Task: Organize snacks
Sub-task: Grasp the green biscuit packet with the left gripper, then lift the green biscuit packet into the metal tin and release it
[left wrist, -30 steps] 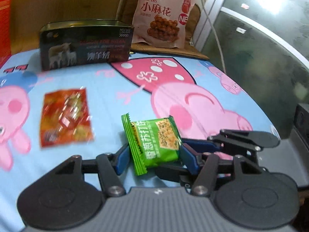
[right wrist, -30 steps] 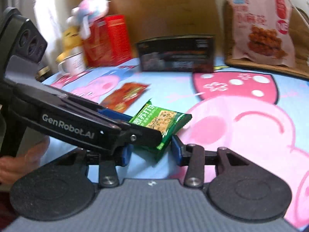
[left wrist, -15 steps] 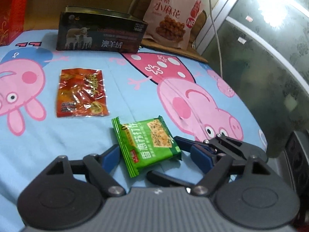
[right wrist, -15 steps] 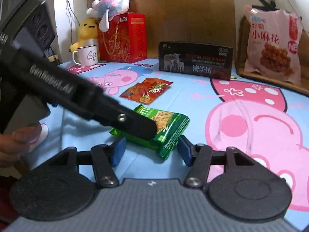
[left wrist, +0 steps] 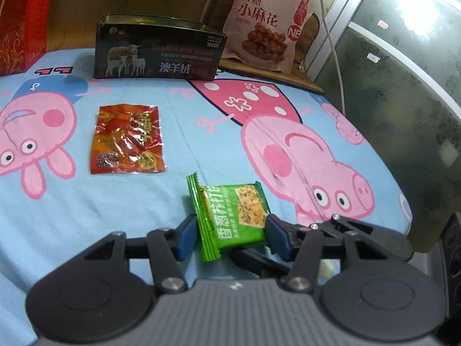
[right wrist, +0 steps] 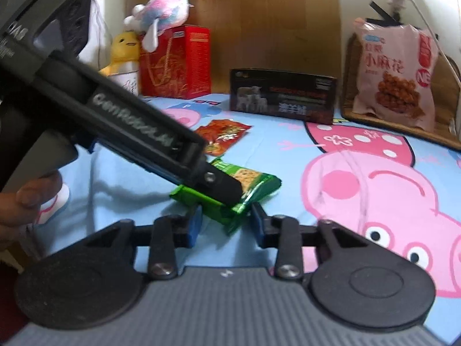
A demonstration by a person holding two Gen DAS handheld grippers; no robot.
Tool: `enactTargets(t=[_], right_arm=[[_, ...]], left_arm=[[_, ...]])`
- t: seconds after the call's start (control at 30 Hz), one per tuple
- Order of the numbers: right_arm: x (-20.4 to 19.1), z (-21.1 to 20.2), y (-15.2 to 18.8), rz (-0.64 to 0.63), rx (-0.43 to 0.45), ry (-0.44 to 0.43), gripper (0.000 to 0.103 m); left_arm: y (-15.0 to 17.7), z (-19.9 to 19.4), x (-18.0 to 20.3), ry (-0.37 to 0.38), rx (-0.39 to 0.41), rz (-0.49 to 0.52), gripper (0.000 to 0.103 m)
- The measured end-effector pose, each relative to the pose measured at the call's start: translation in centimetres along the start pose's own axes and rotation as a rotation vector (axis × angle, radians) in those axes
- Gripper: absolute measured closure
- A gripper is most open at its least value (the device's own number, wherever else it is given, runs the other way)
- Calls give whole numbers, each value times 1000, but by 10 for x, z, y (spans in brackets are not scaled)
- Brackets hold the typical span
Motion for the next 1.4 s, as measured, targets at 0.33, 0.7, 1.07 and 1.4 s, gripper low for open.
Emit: enactTargets(t=[0.33,0.7,1.07,1.4], right_arm=[[1,-2,-1,17,24,10,67],[1,13,-32,9,53,29,67],[6,60,-96,33,88,-3,67],[17,119,-173,-16,171,53,67]], left_arm=[[-5,2,-1,7,16,11,53],[-34,1,-21,5,98,31,51],[-101,-1,-67,-61,194,58,51],[-196,34,-110,-103,268,39,42]])
Point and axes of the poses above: each gripper's, at about its wrist camera, not at the fingertips, and z roughly the way its jaws point, x to its right, y to its underside, the point moved 4 cm from there along z, roughly the way its jaws point, and after that the axes turned 14 degrees about z, right-handed, at the moved point
